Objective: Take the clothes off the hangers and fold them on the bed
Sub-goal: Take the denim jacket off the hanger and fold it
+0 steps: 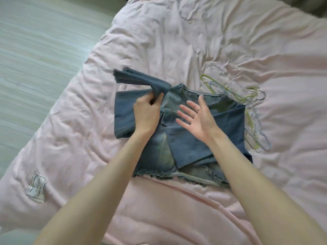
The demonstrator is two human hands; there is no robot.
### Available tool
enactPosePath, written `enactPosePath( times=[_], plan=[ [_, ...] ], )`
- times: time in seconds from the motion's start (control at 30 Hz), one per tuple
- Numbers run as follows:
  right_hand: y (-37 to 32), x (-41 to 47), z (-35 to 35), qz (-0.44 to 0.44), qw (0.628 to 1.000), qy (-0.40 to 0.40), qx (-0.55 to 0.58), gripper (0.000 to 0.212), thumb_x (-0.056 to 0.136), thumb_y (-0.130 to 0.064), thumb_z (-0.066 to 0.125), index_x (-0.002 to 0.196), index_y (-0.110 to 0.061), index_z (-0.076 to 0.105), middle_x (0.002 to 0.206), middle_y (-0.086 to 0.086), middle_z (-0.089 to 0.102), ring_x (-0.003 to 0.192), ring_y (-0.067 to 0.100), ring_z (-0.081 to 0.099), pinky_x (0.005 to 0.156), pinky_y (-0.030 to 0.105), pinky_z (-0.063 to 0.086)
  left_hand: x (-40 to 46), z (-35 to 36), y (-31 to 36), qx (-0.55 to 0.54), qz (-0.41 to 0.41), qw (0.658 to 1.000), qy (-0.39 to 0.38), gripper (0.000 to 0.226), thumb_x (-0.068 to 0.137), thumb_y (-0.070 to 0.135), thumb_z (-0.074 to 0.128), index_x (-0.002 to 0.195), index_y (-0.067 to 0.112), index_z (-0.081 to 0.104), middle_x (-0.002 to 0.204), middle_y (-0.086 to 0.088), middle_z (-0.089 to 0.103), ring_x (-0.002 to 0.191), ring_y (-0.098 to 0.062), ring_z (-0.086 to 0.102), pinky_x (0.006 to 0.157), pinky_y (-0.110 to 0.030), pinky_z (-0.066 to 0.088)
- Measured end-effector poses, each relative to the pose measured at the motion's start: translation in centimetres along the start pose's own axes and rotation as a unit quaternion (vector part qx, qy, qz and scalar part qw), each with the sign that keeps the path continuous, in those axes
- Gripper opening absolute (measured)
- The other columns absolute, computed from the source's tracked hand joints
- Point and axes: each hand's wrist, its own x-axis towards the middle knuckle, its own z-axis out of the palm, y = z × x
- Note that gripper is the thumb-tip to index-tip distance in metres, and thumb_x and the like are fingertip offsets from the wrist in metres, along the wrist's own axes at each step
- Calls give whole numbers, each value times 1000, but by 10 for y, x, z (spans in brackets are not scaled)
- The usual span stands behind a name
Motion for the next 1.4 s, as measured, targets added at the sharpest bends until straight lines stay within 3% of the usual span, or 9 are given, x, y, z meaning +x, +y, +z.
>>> enactPosePath(
  times=[0.1,0.2,0.33,0.53,0.67,0.9,1.13,1.3,1.4],
  plan=[
    [-35,-26,-64,-31,998,21,59,71,92,-62,35,141,-11,37,135,11,50,122,30,51,90,47,49,-42,61,25,73,88,989,-96,29,91,11,59,63,2,57,46,1,41,57,-19,36,50,-21,26],
    [-54,-47,-119,-35,995,24,85,80,86,-69,36,143,-12,34,137,11,49,117,31,55,88,50,50,-73,107,26,150,149,959,-191,15,90,4,55,88,2,70,78,-16,69,71,-24,58,59,-31,38],
    [-58,-66,-193,1,995,38,89,88,82,-74,36,145,-13,32,137,11,47,115,34,55,89,54,50,-117,156,18,241,218,890,-319,35,85,-6,45,108,8,68,109,-8,68,98,-32,58,66,-29,38],
    [-12,-69,-273,98,991,71,57,78,80,-75,38,129,-16,51,127,10,58,114,30,57,99,53,43,-164,191,-35,425,241,724,-488,61,84,-10,41,139,17,46,152,1,32,138,-23,28,105,-35,31],
    [17,-67,-295,129,985,77,80,65,87,-63,42,122,-10,58,118,15,65,106,27,63,80,41,56,-176,192,-65,481,225,646,-549,60,87,-1,43,142,23,40,152,5,30,136,-22,25,102,-33,28],
    [35,-45,-317,102,965,240,-33,15,88,-3,61,102,-2,57,95,14,64,74,24,62,69,38,53,-177,192,-67,447,160,698,-536,70,83,-15,37,142,23,41,152,9,30,141,-16,25,101,-33,38],
    [29,-64,-337,26,963,258,-71,10,91,-8,58,85,-15,61,85,2,66,77,17,63,77,32,52,-190,203,-63,406,194,739,-502,70,84,-15,36,142,22,40,153,8,29,142,-16,25,104,-27,30],
    [38,-69,-360,57,956,283,-62,9,96,-15,52,91,-16,59,83,1,64,64,12,62,54,21,51,-209,219,-73,420,169,673,-585,55,96,6,36,148,25,27,157,2,17,145,-20,12,115,-37,16],
    [47,-68,-361,95,959,262,-52,8,95,-19,55,97,-12,58,84,3,63,69,16,61,63,28,50,-212,212,-79,423,134,680,-584,51,99,18,38,148,26,26,158,2,15,146,-18,7,117,-38,10]
  ],
)
